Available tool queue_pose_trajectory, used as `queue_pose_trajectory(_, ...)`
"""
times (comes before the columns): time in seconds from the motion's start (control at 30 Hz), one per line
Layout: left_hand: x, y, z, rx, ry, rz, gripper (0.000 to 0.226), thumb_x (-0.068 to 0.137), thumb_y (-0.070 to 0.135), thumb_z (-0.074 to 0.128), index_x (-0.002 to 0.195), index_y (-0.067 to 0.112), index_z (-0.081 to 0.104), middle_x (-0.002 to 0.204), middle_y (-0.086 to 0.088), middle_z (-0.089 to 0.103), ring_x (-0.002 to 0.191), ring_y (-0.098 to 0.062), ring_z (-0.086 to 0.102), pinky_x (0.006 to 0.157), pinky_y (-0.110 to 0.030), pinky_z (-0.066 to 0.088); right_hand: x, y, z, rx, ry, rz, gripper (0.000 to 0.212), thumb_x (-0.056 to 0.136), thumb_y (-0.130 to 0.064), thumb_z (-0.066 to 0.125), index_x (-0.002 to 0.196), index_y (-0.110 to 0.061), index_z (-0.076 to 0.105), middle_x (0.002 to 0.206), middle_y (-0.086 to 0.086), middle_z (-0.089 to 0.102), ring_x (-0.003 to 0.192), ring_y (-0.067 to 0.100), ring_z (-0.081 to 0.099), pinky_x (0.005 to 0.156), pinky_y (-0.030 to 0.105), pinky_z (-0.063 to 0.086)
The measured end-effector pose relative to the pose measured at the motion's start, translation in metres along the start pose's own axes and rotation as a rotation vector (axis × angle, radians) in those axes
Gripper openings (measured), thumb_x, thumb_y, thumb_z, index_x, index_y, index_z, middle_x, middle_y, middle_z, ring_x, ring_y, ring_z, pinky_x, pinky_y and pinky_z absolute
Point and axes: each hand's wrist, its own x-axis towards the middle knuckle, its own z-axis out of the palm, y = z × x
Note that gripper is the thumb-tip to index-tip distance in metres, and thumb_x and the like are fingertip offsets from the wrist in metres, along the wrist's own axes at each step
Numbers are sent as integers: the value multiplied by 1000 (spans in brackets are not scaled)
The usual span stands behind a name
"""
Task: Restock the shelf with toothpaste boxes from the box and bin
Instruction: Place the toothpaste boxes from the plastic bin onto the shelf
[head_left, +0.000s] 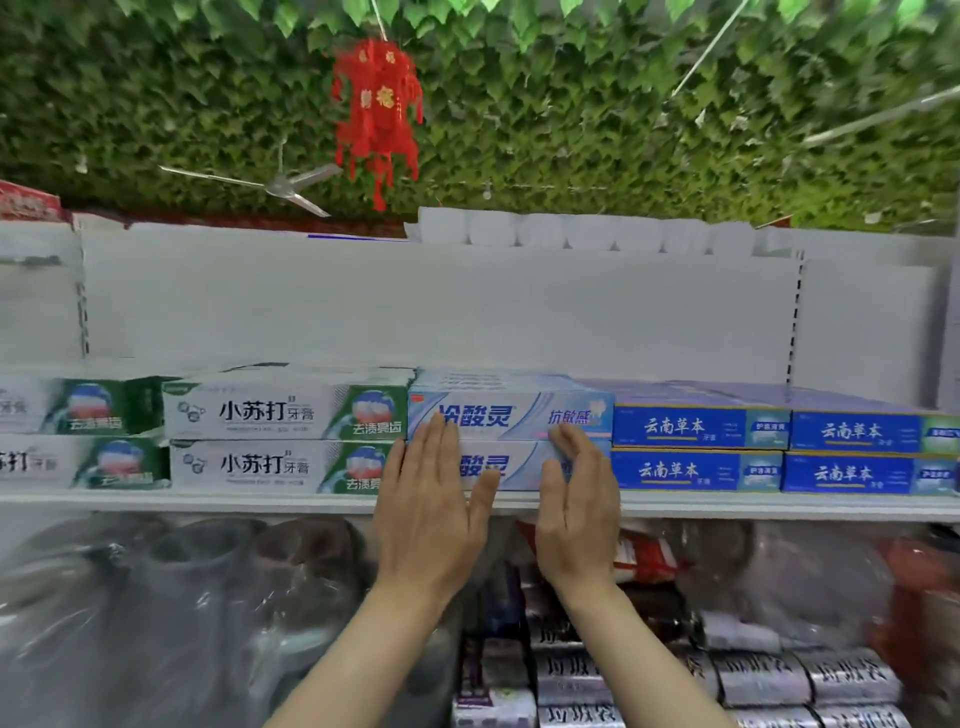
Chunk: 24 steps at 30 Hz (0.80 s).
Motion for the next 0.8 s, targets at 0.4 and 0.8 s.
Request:
queue_pose_trajectory(0.4, -16, -16, 10, -27, -34, 99, 73, 105, 57, 17, 146, 5, 49, 157, -15, 38, 148, -29, 32, 119, -53, 23, 11, 0, -3, -105, 163, 44, 55, 97, -37, 36, 145, -12, 46, 147, -1, 50, 137, 19, 43, 115, 44, 31)
queue_pose_trajectory(0.8, 47, 6, -22, -148, -130, 23, 97, 88, 69, -21, 160, 16, 17, 168, -4, 6, 155, -15, -5, 124, -33, -8, 77, -23, -24, 30, -38, 99, 60, 100, -51, 21, 154, -27, 33, 162, -10, 30, 149, 1, 23, 124, 33, 19)
